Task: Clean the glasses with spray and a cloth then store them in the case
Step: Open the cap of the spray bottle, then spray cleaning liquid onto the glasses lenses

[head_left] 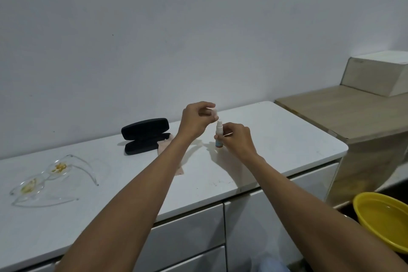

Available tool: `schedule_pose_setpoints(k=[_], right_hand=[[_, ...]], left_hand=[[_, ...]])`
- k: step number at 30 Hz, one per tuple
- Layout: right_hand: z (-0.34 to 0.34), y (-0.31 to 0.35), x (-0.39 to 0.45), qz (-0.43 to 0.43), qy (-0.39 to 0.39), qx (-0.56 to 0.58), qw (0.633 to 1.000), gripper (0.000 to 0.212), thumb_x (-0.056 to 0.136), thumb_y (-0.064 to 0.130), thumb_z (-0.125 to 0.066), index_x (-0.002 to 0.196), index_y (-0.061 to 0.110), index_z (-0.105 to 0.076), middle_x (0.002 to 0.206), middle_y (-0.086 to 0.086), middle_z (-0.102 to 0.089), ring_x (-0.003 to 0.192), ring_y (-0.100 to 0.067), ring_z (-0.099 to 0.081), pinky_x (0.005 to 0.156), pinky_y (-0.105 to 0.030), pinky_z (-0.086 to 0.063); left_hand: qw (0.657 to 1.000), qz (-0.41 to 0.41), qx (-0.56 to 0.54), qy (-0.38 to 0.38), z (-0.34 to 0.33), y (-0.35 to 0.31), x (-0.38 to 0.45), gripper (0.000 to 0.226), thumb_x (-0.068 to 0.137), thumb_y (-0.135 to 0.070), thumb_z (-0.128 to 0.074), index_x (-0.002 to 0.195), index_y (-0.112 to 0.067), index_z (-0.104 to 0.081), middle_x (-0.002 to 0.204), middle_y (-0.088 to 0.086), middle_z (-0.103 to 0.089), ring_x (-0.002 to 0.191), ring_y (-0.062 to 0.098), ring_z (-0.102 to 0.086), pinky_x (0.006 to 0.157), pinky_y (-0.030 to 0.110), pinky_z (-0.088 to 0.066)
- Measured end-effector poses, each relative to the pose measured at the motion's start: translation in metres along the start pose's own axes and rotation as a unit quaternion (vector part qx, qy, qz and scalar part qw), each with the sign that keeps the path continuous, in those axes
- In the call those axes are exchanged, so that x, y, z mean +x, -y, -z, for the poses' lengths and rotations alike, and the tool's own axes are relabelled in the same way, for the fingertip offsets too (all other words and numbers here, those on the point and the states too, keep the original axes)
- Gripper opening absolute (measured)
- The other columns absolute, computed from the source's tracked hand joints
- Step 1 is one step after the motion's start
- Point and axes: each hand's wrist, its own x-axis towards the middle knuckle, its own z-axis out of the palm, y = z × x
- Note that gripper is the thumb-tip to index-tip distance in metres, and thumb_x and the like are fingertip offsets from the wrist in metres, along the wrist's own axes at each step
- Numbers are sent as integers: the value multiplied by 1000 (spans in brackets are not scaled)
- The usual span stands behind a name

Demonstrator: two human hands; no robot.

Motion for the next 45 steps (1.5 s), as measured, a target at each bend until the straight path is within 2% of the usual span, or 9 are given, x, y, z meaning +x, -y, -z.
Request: schedule_pose_setpoints(k=[11,16,19,23,26,29,32,40,45], right_hand=[[4,-4,0,-6,-33,-31,999,16,85,22,-79,94,9,-77,92,-3,-79,87,-22,-75,83,-44,-60],[2,-2,1,-5,-38,-44,998,16,87,22,-77,96,9,-77,94,-4,-79,90,-22,-74,83,-41,-58],[0,-4,0,-7,-43,-45,998,18,89,22,-75,102,10,-76,99,-5,-79,92,-22,-75,85,-40,-58],[-3,-3,-4,-10,-46,-44,998,22,91,23,-73,109,9,-74,106,-6,-78,102,-23,-72,90,-39,-55],[-3,10,-1,-2,-75,-4,997,19,93,21,-71,107,9,-73,102,-6,-78,104,-22,-71,92,-41,-56],[-7,37,7,39,-87,13,995,12,92,18,-67,102,11,-68,86,-5,-74,83,-28,-72,79,-44,-58],[-25,70,13,102,-82,23,991,16,96,15,-63,111,9,-64,89,-3,-68,80,-25,-63,72,-36,-49],[-111,145,-13,251,5,70,965,59,101,11,-54,156,21,-39,103,-4,-63,83,-12,-53,76,-23,-41],[-169,185,-39,305,58,85,947,65,98,9,-54,159,27,-37,80,2,-58,68,-8,-54,69,-24,-41]], left_hand=[[993,75,74,49,-10,36,-29,22,74,7,-83,89,-8,-77,75,2,-73,64,0,-68,62,11,-52],[990,105,68,57,-17,47,-37,31,70,17,-75,82,-11,-77,75,10,-72,69,20,-66,71,34,-59],[988,85,112,71,-18,52,-35,30,72,11,-78,91,-11,-78,81,8,-73,73,18,-66,74,34,-59],[986,85,114,89,-13,51,-35,47,76,12,-77,116,-9,-69,88,9,-71,72,10,-65,59,10,-50],[985,76,121,97,0,46,-29,55,77,1,-83,128,-12,-64,105,10,-69,94,17,-67,80,20,-56],[987,58,138,52,25,38,-24,50,82,-10,-82,128,-15,-65,110,9,-69,102,18,-65,87,33,-56],[990,40,137,-9,61,29,-24,50,84,-15,-81,130,-20,-64,112,4,-67,103,17,-63,83,26,-54],[968,25,196,-154,180,24,-65,45,88,-14,-74,130,-21,-63,114,6,-67,96,22,-66,91,35,-57],[940,20,245,-235,255,33,-113,35,90,-12,-71,124,-20,-66,109,2,-70,97,20,-66,91,36,-56]])
